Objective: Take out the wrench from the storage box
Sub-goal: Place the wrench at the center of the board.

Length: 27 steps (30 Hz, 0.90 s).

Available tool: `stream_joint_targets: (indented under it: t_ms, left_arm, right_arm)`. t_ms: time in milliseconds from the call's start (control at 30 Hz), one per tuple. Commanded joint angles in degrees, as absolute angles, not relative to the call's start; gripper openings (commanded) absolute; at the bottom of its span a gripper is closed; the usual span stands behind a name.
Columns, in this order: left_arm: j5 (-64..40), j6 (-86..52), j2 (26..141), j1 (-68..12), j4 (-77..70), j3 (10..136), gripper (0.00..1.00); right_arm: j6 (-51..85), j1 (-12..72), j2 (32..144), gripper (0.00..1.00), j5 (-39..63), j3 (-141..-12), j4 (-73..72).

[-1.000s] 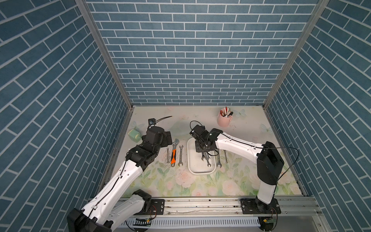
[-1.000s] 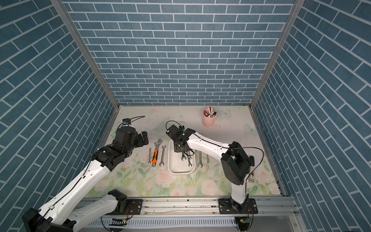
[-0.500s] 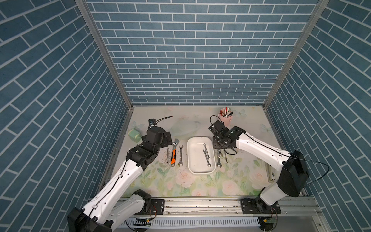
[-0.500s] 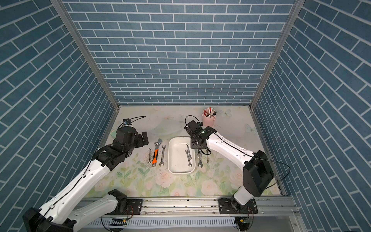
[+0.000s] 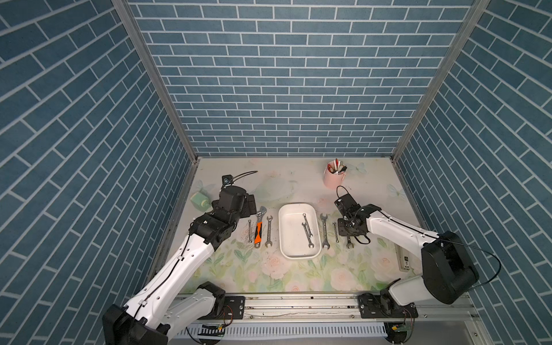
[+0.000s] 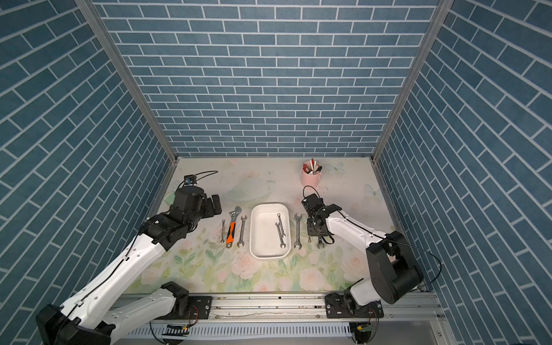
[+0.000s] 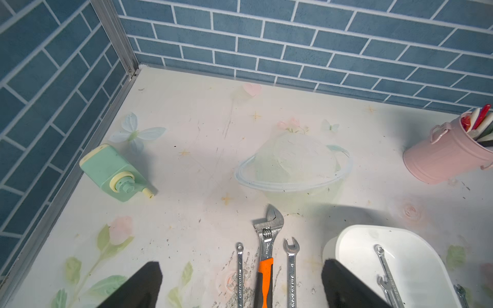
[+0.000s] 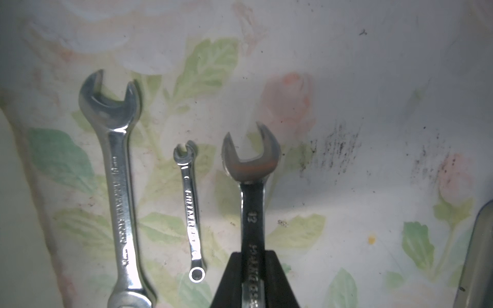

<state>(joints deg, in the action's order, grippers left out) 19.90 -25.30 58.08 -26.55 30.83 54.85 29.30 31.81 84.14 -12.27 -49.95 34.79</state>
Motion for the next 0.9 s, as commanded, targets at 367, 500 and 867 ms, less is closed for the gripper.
stream_joint_targets:
  t_ms: [367,500,867]
  left_arm:
    - [21.7,-32.28,62.42,-36.89,29.36,57.12,1.0]
    - [24.68,-35.41,64.79,-41.02,29.2,58.64,0.99]
    - [24.68,-39.9,67.92,-44.87,29.44,62.12,0.96]
  right_arm:
    - [23.29,28.39,88.58,0.2,-8.57,-46.69,24.01]
    - [23.12,28.15,88.43,0.28,-8.44,-46.35,23.99]
    - [25.46,28.04,82.19,0.5,-8.4,-48.93,31.44]
